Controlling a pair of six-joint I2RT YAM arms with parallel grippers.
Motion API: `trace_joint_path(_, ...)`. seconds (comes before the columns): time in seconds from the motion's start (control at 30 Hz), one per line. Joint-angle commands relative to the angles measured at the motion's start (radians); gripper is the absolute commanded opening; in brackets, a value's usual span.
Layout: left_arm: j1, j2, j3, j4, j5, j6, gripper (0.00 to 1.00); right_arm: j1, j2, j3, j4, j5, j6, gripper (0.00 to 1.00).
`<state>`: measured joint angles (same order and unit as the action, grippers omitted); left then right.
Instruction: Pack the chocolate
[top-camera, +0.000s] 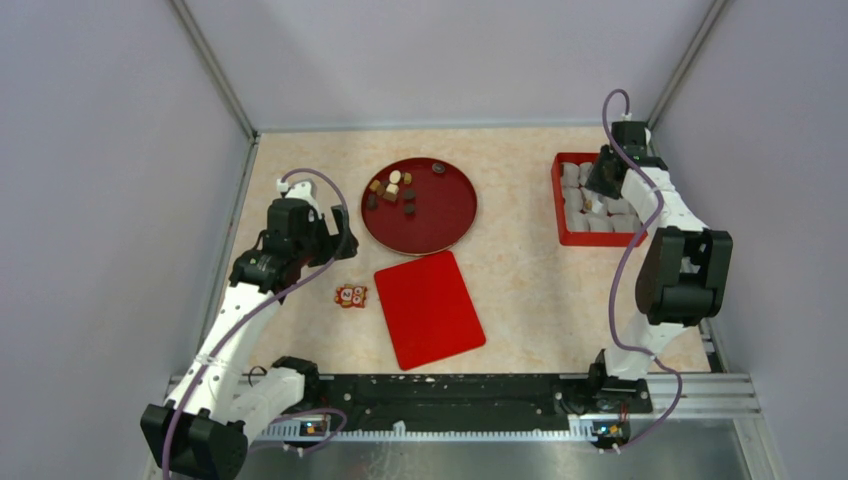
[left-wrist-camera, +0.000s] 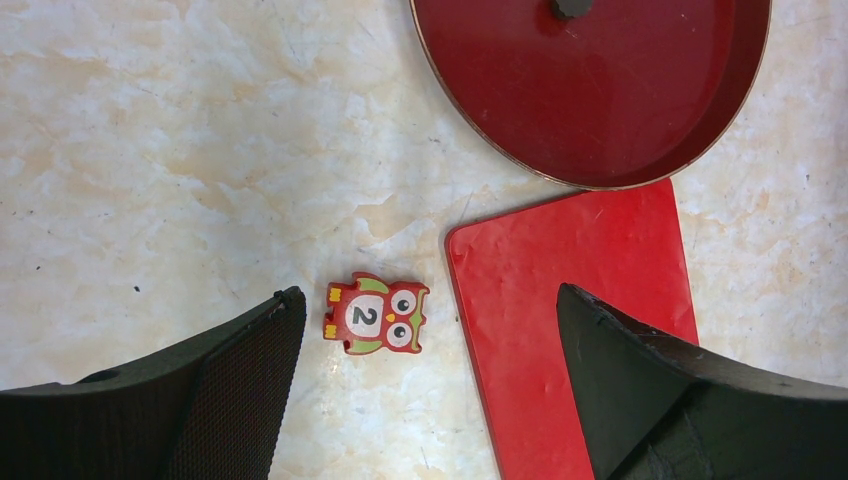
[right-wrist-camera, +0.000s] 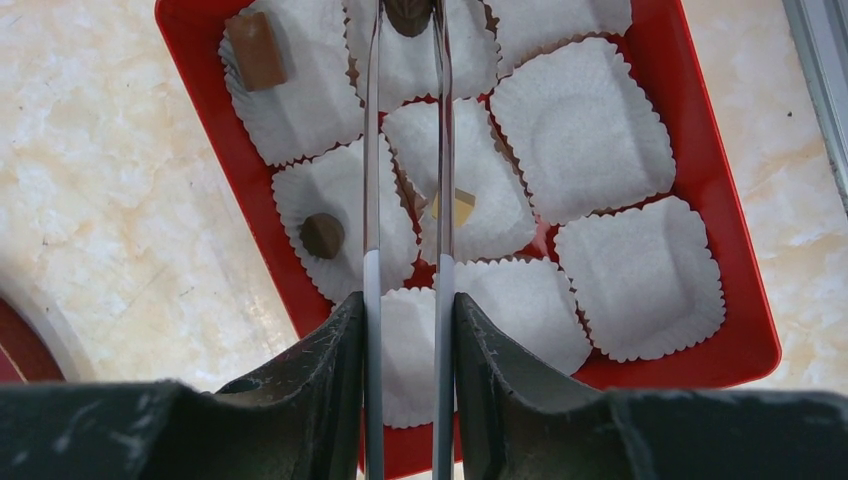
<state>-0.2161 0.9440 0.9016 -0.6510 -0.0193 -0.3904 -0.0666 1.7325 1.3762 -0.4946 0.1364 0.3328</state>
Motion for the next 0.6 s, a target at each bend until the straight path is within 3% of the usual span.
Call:
trace_joint_path(0.0,0.007,-0.025,0.04,0.015,0.002,0.005,0.99,-0.009,-0.027,0.054,0.038,-0.006,-0.011,0.33)
trace_joint_path(0.57,0.007,-0.039,0.039,0.012,0.0,0.008,0.99,-0.009,-0.043,0.057,0.032,-0.013,-0.016,0.36)
